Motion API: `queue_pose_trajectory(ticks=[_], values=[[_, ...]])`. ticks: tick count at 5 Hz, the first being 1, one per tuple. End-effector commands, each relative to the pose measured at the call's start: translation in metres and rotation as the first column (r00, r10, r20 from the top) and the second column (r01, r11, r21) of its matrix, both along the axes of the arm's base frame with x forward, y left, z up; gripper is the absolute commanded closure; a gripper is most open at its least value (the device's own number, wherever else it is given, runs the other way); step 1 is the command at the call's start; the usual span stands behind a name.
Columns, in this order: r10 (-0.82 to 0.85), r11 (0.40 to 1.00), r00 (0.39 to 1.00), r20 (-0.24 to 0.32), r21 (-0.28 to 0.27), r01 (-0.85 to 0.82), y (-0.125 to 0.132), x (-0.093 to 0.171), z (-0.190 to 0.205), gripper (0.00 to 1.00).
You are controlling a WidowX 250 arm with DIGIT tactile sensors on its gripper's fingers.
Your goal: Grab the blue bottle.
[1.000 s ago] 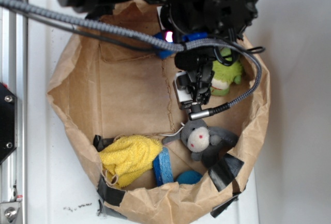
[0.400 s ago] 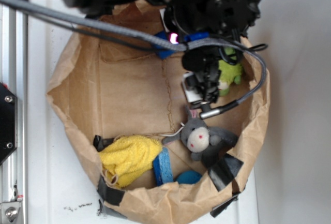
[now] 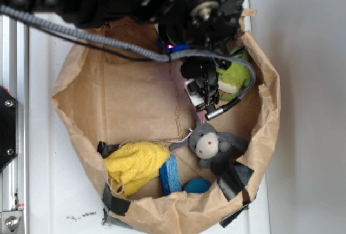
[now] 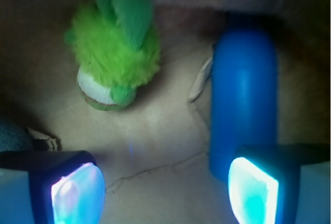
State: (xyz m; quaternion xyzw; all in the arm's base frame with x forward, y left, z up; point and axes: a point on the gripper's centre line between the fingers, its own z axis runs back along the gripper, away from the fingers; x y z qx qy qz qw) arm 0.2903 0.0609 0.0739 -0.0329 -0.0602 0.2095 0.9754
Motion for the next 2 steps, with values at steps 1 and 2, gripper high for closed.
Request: queue_pose_trajectory(ticks=[1, 2], values=[[0.036, 0.999, 0.997, 0.064, 0.011, -0.037, 0.031, 0.009, 0.011, 0.0], [0.087, 0.996, 0.993, 0.074, 0.007, -0.088, 0.043, 0.017, 0.015, 0.0]])
